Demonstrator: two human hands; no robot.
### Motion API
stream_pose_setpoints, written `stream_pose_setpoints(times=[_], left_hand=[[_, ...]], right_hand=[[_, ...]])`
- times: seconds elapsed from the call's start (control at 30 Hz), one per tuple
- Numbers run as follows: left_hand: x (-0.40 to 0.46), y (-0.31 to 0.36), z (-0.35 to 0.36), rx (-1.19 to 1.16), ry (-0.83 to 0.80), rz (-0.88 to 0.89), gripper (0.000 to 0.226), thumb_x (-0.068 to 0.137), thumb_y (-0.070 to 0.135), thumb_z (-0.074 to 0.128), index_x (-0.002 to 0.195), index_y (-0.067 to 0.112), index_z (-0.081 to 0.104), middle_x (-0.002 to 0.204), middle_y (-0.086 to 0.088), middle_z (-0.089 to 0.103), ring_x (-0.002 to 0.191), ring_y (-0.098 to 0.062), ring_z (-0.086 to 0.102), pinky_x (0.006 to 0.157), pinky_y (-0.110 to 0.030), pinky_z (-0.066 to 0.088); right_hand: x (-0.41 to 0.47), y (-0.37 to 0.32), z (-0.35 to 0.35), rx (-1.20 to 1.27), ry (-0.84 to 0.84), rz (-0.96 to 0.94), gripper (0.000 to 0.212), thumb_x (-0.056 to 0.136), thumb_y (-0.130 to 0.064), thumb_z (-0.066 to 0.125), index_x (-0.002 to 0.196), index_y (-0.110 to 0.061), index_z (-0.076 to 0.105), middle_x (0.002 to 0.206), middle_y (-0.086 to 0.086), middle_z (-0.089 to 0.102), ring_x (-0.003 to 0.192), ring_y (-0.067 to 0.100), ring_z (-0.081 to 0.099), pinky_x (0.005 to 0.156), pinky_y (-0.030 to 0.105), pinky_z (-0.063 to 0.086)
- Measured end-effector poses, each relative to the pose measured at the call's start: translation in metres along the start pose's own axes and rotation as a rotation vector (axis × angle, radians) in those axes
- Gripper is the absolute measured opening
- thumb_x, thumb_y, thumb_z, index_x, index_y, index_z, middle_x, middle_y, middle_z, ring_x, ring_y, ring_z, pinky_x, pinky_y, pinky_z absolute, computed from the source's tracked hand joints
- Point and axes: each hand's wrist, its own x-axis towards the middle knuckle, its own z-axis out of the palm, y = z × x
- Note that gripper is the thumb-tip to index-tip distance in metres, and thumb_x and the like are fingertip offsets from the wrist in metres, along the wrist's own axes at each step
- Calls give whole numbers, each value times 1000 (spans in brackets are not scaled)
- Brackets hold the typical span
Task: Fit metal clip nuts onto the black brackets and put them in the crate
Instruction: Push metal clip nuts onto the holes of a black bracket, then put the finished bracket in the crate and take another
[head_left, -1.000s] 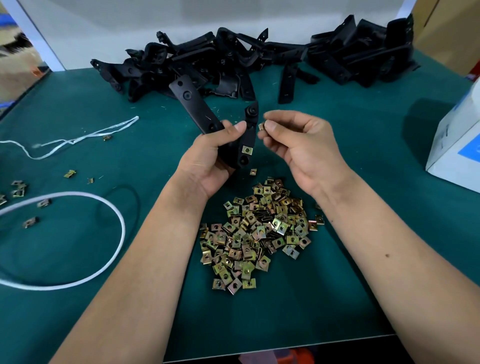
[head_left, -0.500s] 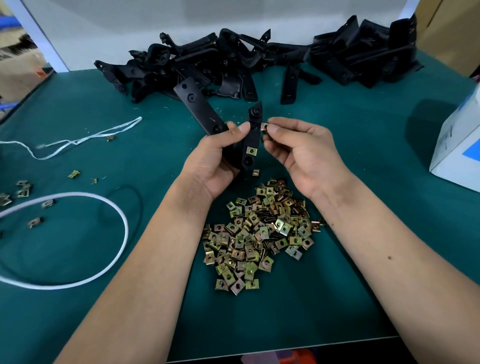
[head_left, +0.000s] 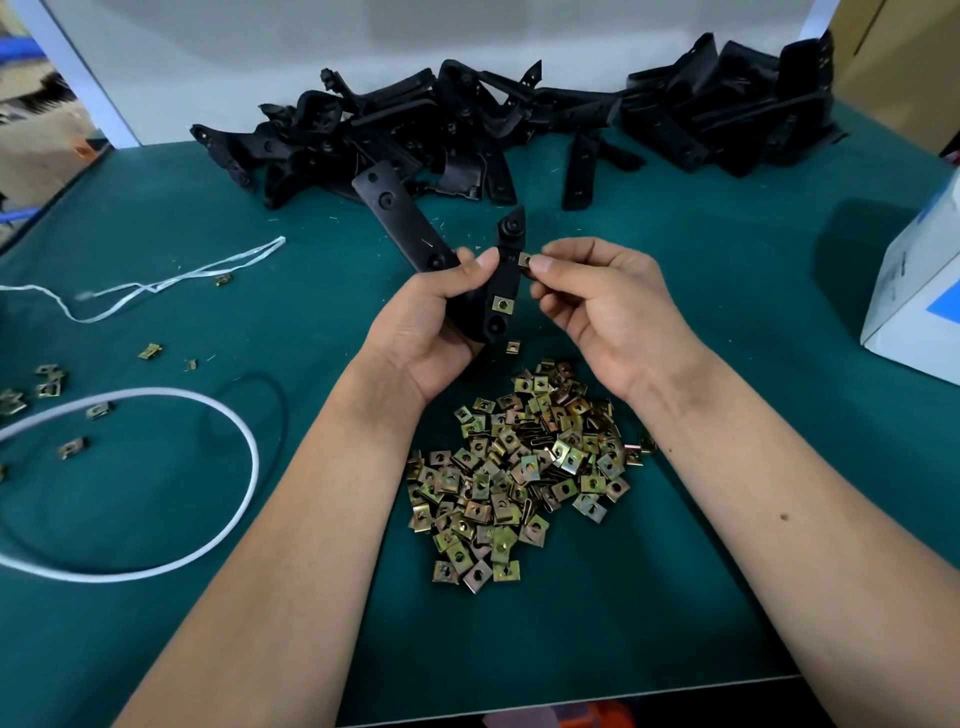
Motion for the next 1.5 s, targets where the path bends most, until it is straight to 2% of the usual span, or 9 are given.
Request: stream_pose_setpoints(times=[0.47, 0.57, 0.73, 0.9, 1.0, 1.17, 1.3, 1.4, 1.5], left_hand=[[-5, 5, -1, 51, -15, -70, 16, 75, 7, 75, 81, 17, 64, 75, 8, 65, 70, -12, 71, 60, -27, 57], [-6, 3, -1, 133, -47, -82, 16, 77, 8, 72, 76, 18, 61, 74, 4, 69, 68, -14, 72, 58, -26, 57], [-7, 2, 2, 157, -74, -89, 20, 79, 9, 72, 61, 18, 71, 75, 0, 72, 69, -17, 74, 57, -27, 57], [-9, 4, 5, 182, -61, -52, 21, 88, 7, 67, 70, 17, 64, 78, -3, 73, 70, -19, 74, 57, -26, 56], [-8, 4, 8, 272, -13, 36, 28, 94, 3, 65, 77, 19, 52, 80, -3, 68, 74, -18, 69, 59, -27, 55], [-11, -1, 17, 380, 80, 176, 29, 93, -1, 68, 83, 19, 50, 82, -8, 63, 73, -22, 69, 58, -29, 54], [-10, -24, 36, 607, 184, 330, 31, 90, -8, 68, 83, 17, 51, 91, -15, 59, 90, -27, 64, 81, -39, 52], [-14, -42, 66, 689, 77, 398, 31, 90, -11, 63, 83, 17, 54, 85, -8, 57, 88, -22, 59, 83, -38, 51], [-19, -65, 118, 751, -87, 476, 27, 87, -16, 58, 92, 10, 53, 92, -13, 58, 90, -21, 59, 87, -34, 52]], right_hand=[[-4, -4, 1, 10, -56, 33, 28, 88, 11, 67, 78, -13, 56, 80, 8, 62, 59, 12, 60, 53, 18, 46], [-4, -2, 1, -21, -68, 42, 29, 88, 11, 67, 78, -14, 54, 74, 5, 61, 59, 11, 58, 52, 18, 45], [-2, -1, -1, 4, -80, 48, 31, 89, 10, 67, 76, -14, 53, 67, 1, 62, 58, 10, 58, 52, 18, 44], [1, 0, -3, 32, -100, 53, 28, 89, 9, 68, 78, -14, 56, 69, 2, 62, 59, 10, 58, 52, 18, 45], [3, 1, -3, -34, -65, 13, 24, 87, 9, 71, 82, -12, 59, 68, 1, 63, 59, 11, 59, 52, 18, 46], [0, -2, -1, -150, 13, -84, 22, 86, 7, 74, 84, -12, 61, 69, 2, 65, 59, 12, 61, 54, 21, 47], [-13, -9, -9, -397, 203, -229, 23, 82, -15, 85, 90, -14, 64, 88, 10, 72, 76, 20, 70, 62, 25, 54], [-31, -27, -31, -465, 333, -305, 40, 75, -26, 91, 99, -19, 60, 91, 7, 71, 83, 20, 70, 77, 36, 60], [-56, -62, -66, -378, 428, -440, 41, 78, -11, 88, 95, -20, 52, 68, -4, 60, 62, 7, 57, 70, 29, 53]])
